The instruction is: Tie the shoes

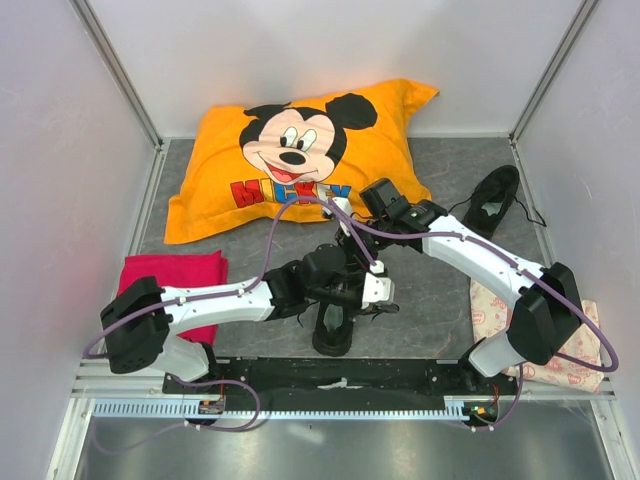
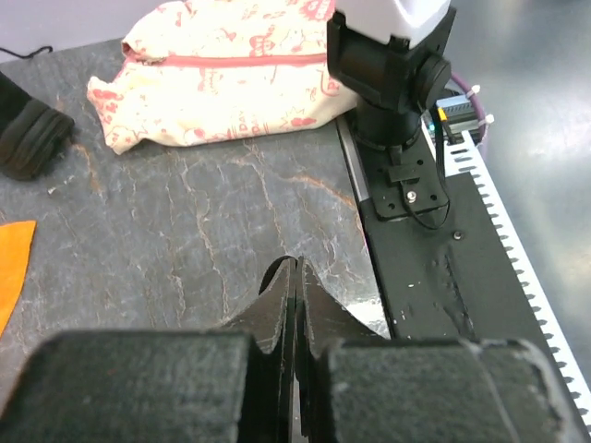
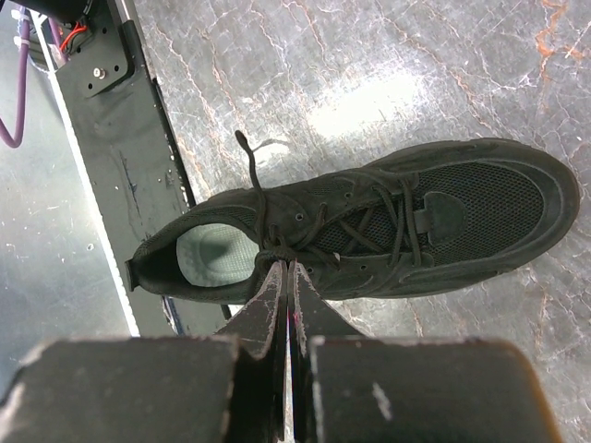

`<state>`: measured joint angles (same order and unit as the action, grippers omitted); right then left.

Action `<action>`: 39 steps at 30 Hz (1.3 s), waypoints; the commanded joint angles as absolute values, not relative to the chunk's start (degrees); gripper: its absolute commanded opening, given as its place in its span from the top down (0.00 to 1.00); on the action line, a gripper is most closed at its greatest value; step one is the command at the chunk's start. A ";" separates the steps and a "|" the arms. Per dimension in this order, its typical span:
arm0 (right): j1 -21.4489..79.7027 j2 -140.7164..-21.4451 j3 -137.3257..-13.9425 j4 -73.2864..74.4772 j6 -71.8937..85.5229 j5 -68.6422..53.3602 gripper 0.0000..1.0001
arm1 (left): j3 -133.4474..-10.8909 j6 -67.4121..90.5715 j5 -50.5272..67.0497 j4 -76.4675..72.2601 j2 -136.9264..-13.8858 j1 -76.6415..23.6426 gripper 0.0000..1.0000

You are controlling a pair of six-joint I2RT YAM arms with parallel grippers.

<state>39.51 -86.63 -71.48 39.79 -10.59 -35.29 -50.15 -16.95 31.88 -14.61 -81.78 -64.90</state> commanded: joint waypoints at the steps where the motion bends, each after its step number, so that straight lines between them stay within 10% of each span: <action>1: 39.55 -84.99 -70.75 38.06 -12.13 -37.44 1.00 | -47.81 -18.35 31.90 -17.68 -81.66 -65.13 0.98; 6: 39.55 -85.08 -70.75 37.97 -12.48 -38.23 1.00 | -47.20 -24.08 34.98 -6.35 -75.60 -65.13 0.53; 11: 40.69 -84.99 -70.23 37.44 -12.83 -38.58 1.00 | -44.39 -25.05 34.81 2.00 -62.25 -64.78 0.40; 23: 46.31 -87.88 -72.77 35.95 -10.37 -37.27 1.00 | -35.43 -11.52 20.12 14.50 -38.51 -48.81 0.59; 39: 53.35 -96.59 -76.11 34.63 -8.70 -30.15 0.97 | -28.13 -6.24 22.06 12.66 -37.44 -42.01 0.97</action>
<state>53.04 -94.89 -73.45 36.60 -9.85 -33.08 -28.91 -9.15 20.78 14.33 -38.20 -42.44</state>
